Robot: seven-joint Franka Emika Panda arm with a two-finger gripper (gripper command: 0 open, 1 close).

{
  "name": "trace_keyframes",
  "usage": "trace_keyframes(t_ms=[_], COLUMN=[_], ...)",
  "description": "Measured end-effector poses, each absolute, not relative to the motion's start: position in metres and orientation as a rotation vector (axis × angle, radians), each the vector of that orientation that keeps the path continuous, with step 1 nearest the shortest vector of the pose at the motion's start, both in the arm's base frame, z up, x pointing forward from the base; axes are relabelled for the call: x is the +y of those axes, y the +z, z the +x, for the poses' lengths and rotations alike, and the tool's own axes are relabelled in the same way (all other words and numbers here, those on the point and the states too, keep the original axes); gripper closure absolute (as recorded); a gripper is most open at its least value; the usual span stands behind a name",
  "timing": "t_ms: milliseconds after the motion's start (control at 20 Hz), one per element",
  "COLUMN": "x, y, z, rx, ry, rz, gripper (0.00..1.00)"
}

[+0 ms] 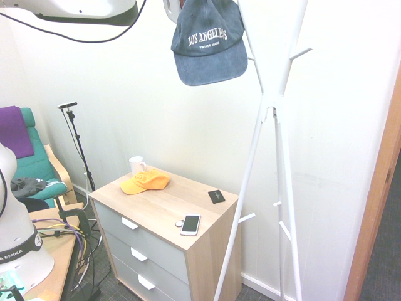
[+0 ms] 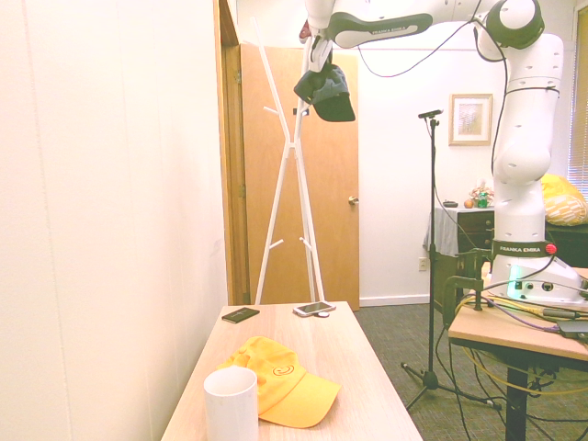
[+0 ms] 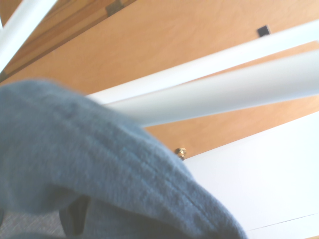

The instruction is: Hang the cap

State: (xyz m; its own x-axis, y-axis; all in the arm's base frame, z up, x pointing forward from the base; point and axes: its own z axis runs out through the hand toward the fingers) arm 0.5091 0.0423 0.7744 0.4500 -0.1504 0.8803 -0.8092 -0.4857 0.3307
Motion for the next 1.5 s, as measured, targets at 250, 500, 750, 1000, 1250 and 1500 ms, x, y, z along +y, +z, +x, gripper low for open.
trace_keyframes(t_ms=[250,500,750,1000,1250,1500], x=[0.032,0.026,0.03,0.031,0.034,0.039], y=[0.737,0.702,0.692,0.691,0.691,0.692], z=[0.532,0.549,0.553,0.555,0.555,0.554], rx=[-0.809,-0.811,-0.832,-0.83,-0.827,-0.822], ry=[1.015,0.994,0.99,0.994,0.997,1.004], rz=[1.948,1.961,1.993,2.001,2.003,2.006], gripper=[1.0,1.0,0.0,0.0,0.0,0.0])
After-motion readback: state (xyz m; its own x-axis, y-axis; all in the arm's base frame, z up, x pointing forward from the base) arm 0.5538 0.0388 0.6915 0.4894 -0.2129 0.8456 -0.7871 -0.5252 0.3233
